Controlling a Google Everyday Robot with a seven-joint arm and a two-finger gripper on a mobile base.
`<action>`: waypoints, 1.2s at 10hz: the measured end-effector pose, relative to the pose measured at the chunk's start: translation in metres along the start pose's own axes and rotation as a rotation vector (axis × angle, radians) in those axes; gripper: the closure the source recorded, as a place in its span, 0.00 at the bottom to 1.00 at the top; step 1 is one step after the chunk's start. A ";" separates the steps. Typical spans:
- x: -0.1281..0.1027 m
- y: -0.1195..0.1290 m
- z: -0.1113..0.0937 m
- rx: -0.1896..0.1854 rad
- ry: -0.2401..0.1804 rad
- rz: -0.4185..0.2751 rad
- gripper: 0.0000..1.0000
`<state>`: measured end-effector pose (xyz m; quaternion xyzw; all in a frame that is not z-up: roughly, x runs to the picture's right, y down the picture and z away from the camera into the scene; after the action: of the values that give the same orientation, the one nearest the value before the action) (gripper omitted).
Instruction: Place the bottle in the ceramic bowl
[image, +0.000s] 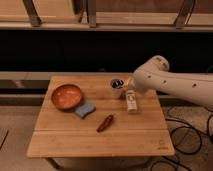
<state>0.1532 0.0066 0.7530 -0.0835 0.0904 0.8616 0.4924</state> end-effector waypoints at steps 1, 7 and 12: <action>0.001 0.002 0.000 -0.002 0.001 -0.003 0.35; 0.057 0.033 0.000 -0.103 0.113 -0.246 0.35; 0.059 0.047 -0.001 -0.412 0.261 -0.382 0.35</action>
<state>0.0830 0.0317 0.7417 -0.3071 -0.0410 0.7358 0.6022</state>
